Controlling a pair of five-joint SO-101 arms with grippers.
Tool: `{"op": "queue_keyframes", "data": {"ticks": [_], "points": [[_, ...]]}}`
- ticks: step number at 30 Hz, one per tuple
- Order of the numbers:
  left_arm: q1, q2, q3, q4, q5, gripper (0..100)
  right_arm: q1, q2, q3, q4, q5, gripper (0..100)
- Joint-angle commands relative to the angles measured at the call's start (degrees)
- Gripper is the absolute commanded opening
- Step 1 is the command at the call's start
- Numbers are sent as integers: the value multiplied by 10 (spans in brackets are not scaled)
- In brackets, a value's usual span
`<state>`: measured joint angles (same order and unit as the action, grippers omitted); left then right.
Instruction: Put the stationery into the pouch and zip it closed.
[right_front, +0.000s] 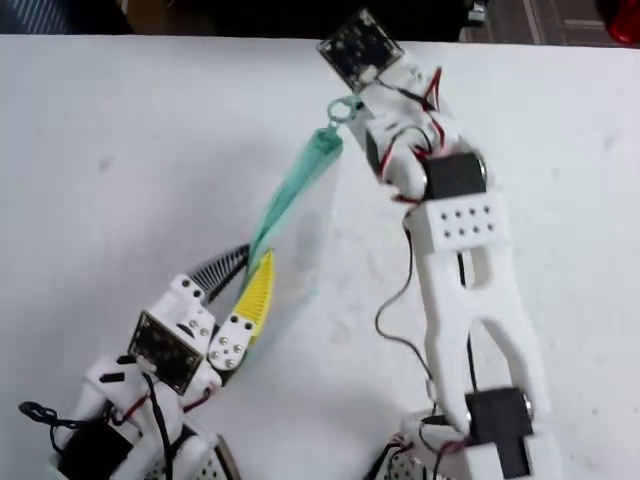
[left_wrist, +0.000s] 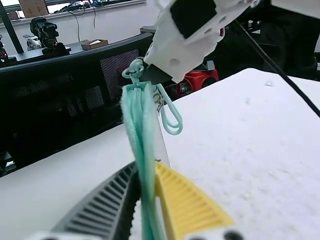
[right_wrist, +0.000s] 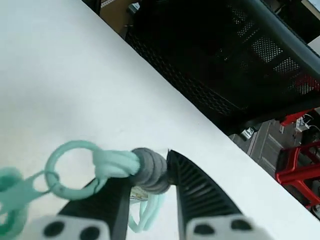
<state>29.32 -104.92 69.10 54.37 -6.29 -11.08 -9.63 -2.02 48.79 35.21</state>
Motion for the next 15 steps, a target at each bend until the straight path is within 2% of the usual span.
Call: {"op": "queue_keyframes", "data": {"ticks": [1, 15], "points": [[-3, 1, -2, 18, -9, 22, 45, 42, -94, 11, 4, 16], [-3, 1, -2, 18, -9, 22, 51, 145, -150, 30, 7, 16]]}}
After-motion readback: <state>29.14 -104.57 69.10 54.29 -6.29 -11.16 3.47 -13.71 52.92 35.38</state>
